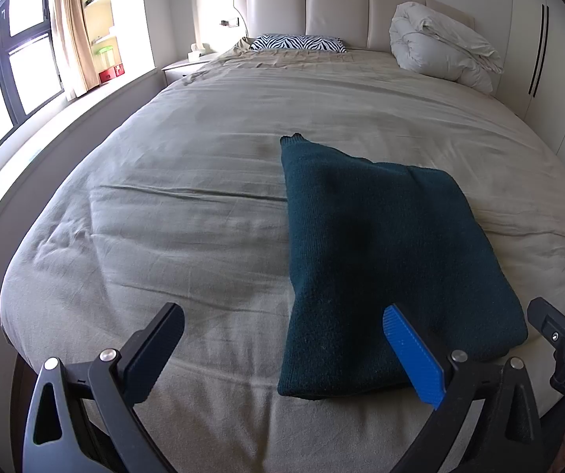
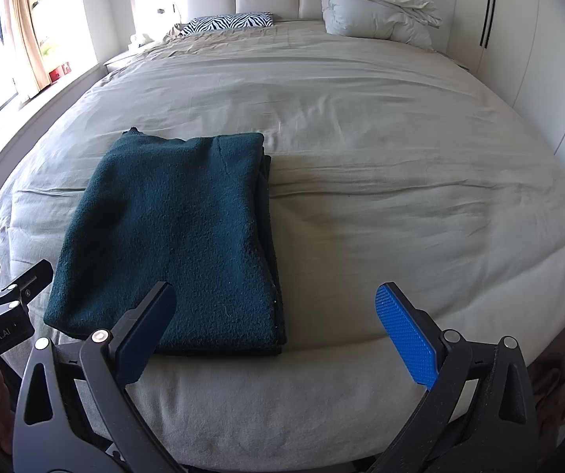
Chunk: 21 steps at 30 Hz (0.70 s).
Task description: Fold small clothes
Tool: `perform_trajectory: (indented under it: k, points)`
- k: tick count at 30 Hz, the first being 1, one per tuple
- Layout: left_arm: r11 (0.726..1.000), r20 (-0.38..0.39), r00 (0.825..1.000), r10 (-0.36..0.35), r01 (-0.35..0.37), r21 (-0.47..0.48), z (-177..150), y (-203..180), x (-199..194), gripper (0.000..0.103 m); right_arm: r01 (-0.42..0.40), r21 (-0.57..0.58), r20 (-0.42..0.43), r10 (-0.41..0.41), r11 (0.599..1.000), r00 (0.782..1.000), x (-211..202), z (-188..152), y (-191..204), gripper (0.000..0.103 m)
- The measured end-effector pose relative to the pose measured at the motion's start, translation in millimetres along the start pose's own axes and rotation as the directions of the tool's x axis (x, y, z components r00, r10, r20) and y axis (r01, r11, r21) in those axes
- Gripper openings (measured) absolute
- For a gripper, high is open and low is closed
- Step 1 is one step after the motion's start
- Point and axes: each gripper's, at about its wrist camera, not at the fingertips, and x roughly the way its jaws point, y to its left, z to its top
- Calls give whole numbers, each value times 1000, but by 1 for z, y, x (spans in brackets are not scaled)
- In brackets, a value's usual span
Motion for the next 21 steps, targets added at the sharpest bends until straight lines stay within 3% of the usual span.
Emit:
perform_trajectory:
  k: [21]
  points:
    - [1000, -5, 1000, 0, 0, 2, -2, 0, 1, 103, -4, 3, -6, 4, 1000, 1000, 2, 0, -1, 103]
